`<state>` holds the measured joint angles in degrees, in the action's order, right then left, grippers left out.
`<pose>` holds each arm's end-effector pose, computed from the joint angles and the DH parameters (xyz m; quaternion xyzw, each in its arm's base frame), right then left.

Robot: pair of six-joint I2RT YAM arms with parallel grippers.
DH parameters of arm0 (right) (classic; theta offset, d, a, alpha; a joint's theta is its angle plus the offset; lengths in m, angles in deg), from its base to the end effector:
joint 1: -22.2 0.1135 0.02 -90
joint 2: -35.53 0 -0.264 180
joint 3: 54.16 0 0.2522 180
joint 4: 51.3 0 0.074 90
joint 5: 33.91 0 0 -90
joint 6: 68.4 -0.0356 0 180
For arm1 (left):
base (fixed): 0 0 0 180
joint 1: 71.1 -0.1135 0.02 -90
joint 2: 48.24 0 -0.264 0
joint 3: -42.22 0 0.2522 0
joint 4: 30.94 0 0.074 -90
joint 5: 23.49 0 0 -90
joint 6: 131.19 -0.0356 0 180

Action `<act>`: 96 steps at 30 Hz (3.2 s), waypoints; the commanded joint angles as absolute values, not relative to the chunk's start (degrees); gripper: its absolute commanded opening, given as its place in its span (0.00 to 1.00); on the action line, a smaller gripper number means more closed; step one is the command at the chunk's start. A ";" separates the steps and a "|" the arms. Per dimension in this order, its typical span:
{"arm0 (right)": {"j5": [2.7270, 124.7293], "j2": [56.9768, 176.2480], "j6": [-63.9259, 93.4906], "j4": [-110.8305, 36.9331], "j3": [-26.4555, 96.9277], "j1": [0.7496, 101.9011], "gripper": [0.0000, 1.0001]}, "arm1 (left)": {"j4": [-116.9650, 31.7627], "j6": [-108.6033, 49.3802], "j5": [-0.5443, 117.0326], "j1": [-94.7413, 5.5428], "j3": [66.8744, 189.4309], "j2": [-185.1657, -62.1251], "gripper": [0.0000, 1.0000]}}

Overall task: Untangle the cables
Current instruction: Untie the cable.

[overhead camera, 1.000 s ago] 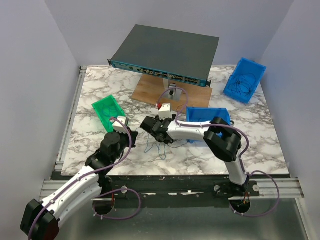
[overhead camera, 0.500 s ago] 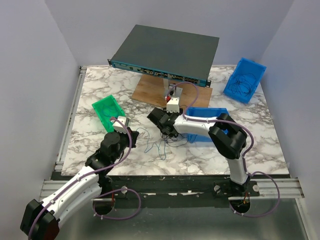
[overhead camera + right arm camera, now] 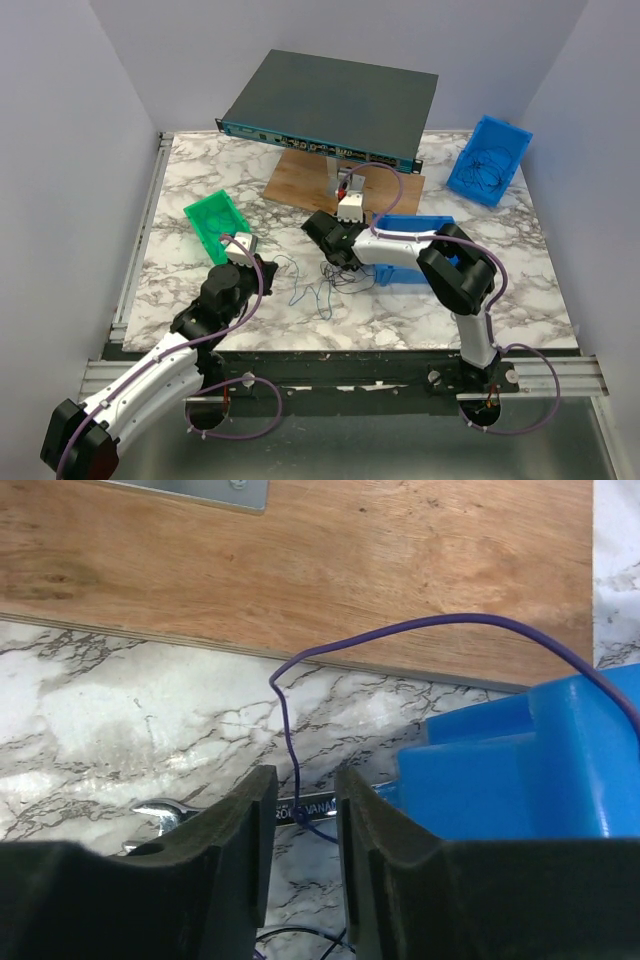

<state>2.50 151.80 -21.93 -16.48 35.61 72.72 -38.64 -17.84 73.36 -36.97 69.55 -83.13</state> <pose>0.2817 0.2969 0.1542 0.0587 0.8700 -0.1360 0.4703 0.1340 -0.0857 0.2025 0.0384 0.7932 -0.2497 0.5541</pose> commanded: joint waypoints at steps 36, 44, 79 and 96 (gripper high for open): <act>13.73 107.30 -15.28 -23.11 22.29 74.81 0.01 | -36.20 -19.47 70.93 -37.01 69.17 -84.32 0.00; 10.96 101.95 -13.42 -16.47 22.30 73.58 0.26 | -35.92 -19.81 70.17 -36.95 69.47 -85.37 0.00; 12.33 149.38 -22.18 -19.93 32.29 69.69 0.50 | -36.00 -20.19 68.79 -36.56 69.46 -84.96 0.00; 23.00 132.15 -19.62 -28.63 24.11 69.00 0.02 | -35.74 -20.27 69.32 -36.48 69.52 -85.39 0.00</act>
<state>19.55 141.66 -19.68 -24.38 26.12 70.05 -37.07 -19.41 70.12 -36.84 69.55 -85.43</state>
